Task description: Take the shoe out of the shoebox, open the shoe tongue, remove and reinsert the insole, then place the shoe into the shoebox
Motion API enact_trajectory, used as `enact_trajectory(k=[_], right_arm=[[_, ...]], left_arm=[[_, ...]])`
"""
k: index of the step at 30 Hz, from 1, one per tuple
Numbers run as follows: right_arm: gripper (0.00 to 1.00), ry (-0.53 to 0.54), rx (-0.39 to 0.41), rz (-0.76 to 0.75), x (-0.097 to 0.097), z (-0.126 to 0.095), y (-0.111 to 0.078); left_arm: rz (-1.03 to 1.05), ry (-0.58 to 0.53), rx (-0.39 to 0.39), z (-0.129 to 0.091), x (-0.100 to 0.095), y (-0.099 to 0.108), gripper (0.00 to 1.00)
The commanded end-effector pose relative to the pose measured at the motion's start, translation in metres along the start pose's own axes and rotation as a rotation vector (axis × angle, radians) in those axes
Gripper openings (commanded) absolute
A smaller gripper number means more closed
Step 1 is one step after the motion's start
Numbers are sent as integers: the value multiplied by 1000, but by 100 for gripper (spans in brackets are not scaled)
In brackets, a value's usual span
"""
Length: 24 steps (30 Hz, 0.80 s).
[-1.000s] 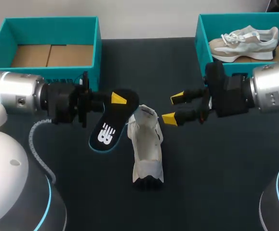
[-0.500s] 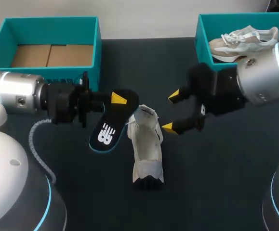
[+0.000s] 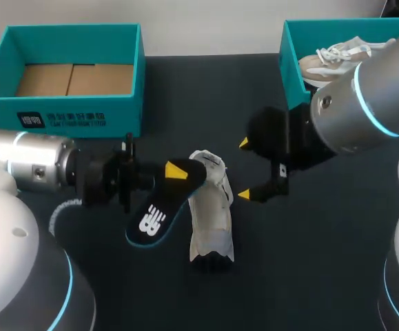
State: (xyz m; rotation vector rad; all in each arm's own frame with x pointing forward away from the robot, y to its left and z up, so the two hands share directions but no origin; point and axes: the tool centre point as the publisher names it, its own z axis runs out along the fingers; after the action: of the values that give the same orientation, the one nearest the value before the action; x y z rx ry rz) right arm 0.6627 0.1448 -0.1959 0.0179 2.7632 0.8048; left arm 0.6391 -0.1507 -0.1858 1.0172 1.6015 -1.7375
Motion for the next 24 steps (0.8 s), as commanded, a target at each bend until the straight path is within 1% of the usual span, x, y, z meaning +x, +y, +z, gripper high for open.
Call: enact_trajectory(k=[1, 2, 3, 6, 10, 14, 22, 24], right_arm=[[100, 13, -1, -14, 4, 15, -6], [100, 15, 6, -14, 5, 18, -7], [100, 18, -8, -27, 6, 20, -8], [100, 26, -10, -34, 11, 29, -13], [100, 26, -37, -36, 17, 41, -20], [100, 59, -61, -39, 20, 56, -28], [100, 86, -76, -66, 25, 75, -34], [100, 111, -44, -57, 24, 82, -34]], left_arm=[[-3, -43, 2, 7, 19, -3, 0], [-5, -43, 3, 9, 23, -3, 0], [-17, -52, 11, 11, 27, -3, 0], [-30, -68, 14, 16, 39, -2, 0], [-30, -57, 7, 23, 54, 0, 0], [-30, -59, -6, 27, 66, 5, 0], [-33, -61, -23, 30, 78, 11, 0], [-32, -61, -27, 31, 78, 11, 0]])
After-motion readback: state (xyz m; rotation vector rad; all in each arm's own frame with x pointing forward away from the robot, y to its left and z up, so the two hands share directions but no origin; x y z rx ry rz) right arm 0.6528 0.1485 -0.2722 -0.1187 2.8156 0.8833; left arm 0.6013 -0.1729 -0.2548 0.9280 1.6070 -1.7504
